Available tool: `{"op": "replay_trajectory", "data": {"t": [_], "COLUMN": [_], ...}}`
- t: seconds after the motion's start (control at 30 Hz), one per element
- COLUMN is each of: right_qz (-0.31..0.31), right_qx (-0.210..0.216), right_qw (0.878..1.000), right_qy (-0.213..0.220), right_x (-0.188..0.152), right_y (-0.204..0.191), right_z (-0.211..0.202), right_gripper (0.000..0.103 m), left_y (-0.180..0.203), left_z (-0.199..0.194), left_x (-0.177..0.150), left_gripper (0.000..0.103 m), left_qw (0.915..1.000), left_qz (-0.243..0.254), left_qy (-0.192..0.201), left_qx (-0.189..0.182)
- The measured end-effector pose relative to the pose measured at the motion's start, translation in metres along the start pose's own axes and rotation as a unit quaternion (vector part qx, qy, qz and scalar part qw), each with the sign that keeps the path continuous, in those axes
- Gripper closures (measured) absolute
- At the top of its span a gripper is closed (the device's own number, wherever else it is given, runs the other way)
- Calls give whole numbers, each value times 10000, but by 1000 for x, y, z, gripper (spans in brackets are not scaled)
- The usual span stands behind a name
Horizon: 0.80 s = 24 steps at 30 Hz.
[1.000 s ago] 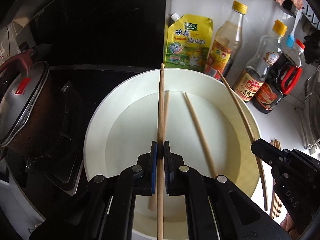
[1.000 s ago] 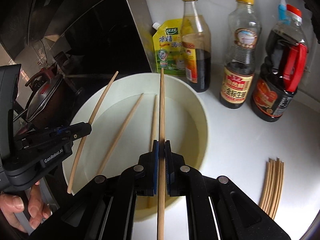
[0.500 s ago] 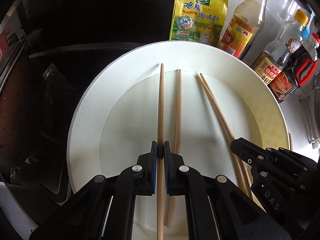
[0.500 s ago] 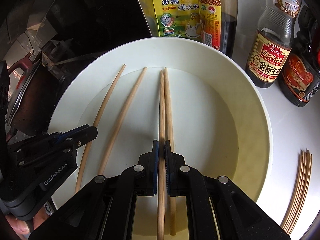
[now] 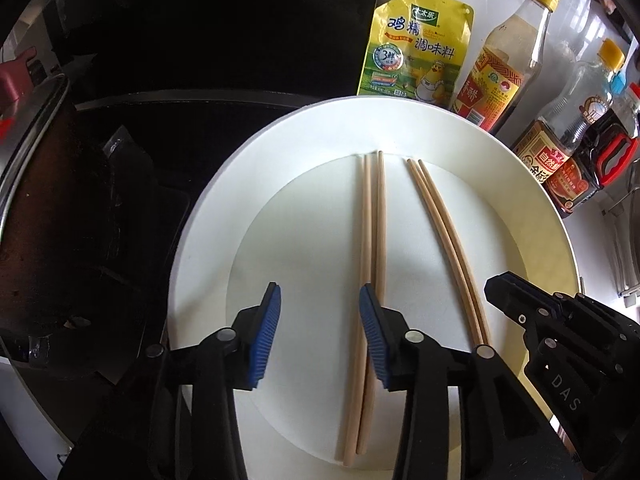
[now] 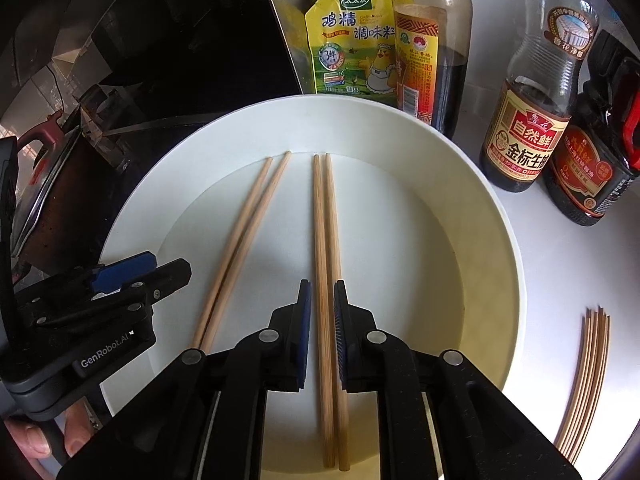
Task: Organize utensils
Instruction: 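Open the right tool to drop its chopstick while the left tool releases its own, then lift both open tools away from the basin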
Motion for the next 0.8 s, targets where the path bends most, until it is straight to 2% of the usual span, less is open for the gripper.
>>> {"op": "replay_trajectory", "data": {"t": [0.2, 0.33, 0.4, 0.47, 0.73, 0.8], "right_qz": [-39, -79, -89, -111, -200, -211], "right_qx": [-9, -30, -22, -19, 29, 29], "right_qw": [9999, 9998, 9997, 9995, 9991, 9991], "right_qy": [110, 162, 221, 297, 364, 379], "right_x": [-6, -13, -17, -21, -40, -45], "right_y": [-1, -1, 0, -1, -3, -3], "right_z": [-16, -27, -35, -45, -72, -78], "right_gripper": [82, 82, 81, 76, 76, 73], "left_y": [-7, -10, -12, -13, -2, 1], "left_z": [-20, -32, -39, -46, -71, -79], "left_x": [1, -3, -6, -10, -27, -31], "left_gripper": [38, 37, 32, 31, 28, 26], "left_qw": [9996, 9994, 9991, 9989, 9982, 9979], "left_qz": [-33, -107, -133, -160, -191, -192], "left_qy": [239, 299, 348, 403, 522, 585], "left_qx": [122, 140, 193, 198, 214, 198]}}
Point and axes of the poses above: each gripper's, at about its wrist camera, not at the fingertips, and z roughly the way its jaws point, y to its right, x to its top, the point moved 10 cm from there along z, roughly the way its jaws point, and after that the axes turned 2 degrees about -z, right-handed, at the moved point
